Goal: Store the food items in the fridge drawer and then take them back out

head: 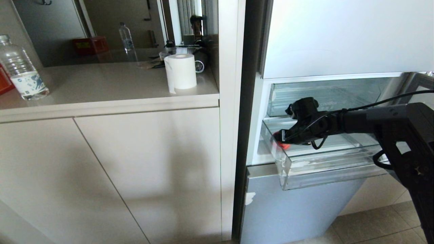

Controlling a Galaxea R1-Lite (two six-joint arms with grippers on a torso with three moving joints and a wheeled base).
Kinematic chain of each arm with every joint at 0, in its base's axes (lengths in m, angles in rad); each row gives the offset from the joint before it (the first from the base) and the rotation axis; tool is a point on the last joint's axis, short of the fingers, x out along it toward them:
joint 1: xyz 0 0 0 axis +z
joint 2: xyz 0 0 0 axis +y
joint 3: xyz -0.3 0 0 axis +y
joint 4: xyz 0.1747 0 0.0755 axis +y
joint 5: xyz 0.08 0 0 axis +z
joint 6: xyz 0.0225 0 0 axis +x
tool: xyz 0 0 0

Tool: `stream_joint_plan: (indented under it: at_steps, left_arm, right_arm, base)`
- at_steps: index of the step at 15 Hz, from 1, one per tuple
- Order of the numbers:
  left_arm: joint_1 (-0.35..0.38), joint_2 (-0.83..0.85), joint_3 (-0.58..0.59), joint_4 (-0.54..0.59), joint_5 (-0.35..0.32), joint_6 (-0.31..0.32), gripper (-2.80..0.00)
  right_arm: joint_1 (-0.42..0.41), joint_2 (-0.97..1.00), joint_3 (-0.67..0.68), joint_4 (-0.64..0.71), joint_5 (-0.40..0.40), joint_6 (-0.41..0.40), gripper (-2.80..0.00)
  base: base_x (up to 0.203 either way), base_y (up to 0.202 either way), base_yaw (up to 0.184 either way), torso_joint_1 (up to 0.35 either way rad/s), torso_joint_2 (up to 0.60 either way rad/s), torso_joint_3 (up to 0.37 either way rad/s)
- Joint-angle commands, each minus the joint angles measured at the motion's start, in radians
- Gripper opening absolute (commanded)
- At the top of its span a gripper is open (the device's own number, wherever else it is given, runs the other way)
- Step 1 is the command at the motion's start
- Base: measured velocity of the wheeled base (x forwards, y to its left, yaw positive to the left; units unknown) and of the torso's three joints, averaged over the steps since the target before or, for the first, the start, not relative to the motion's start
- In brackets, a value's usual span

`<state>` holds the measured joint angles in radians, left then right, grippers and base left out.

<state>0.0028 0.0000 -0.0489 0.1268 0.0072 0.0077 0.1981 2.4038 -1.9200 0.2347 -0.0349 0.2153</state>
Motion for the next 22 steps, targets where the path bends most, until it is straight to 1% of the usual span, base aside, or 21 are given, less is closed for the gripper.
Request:
stream_joint_plan:
  at_steps: [1,4,11,12,17,20,22]
  left_arm:
    - [0.0,0.0,0.0,0.001,0.0,0.0,-2.8]
    - [0.0,0.0,0.0,0.001,0.0,0.0,-2.8]
    - [0.0,0.0,0.0,0.001,0.0,0.0,-2.8]
    - [0.0,0.0,0.0,0.001,0.0,-0.001,-2.8]
    - [0.0,0.0,0.0,0.001,0.0,0.0,-2.8]
    - [0.001,0.0,0.0,0.001,0.0,0.0,-2.8]
    - [0.0,0.0,0.0,0.001,0.0,-0.001,-2.8]
  right_arm:
    - [0.0,0.006,0.026,-0.046,0.001,0.005,0.0]
    - [0.0,0.006,0.072,-0.135,0.007,0.004,0.0]
    - [0.001,0.043,0.052,-0.152,0.003,0.001,0.0]
    - [0.001,0.043,0.05,-0.153,0.003,0.001,-2.8]
    - [0.0,0.026,0.05,-0.153,0.001,0.004,-2.8]
    - [-0.001,-0.035,0.061,-0.148,-0.002,0.003,-2.8]
    - [0.0,-0.093,0.092,-0.133,-0.004,0.004,-2.8]
  base:
    - [0.0,0.0,0.0,0.0,0.0,0.0]
    - [0.0,0.0,0.0,0.0,0.0,0.0]
    - [0.0,0.0,0.0,0.0,0.0,0.0]
    - [0.0,0.0,0.0,0.0,0.0,0.0]
    - [0.0,0.0,0.0,0.0,0.0,0.0]
    - [0.0,0.0,0.0,0.0,0.0,0.0]
    - [0.0,0.0,0.0,0.0,0.0,0.0]
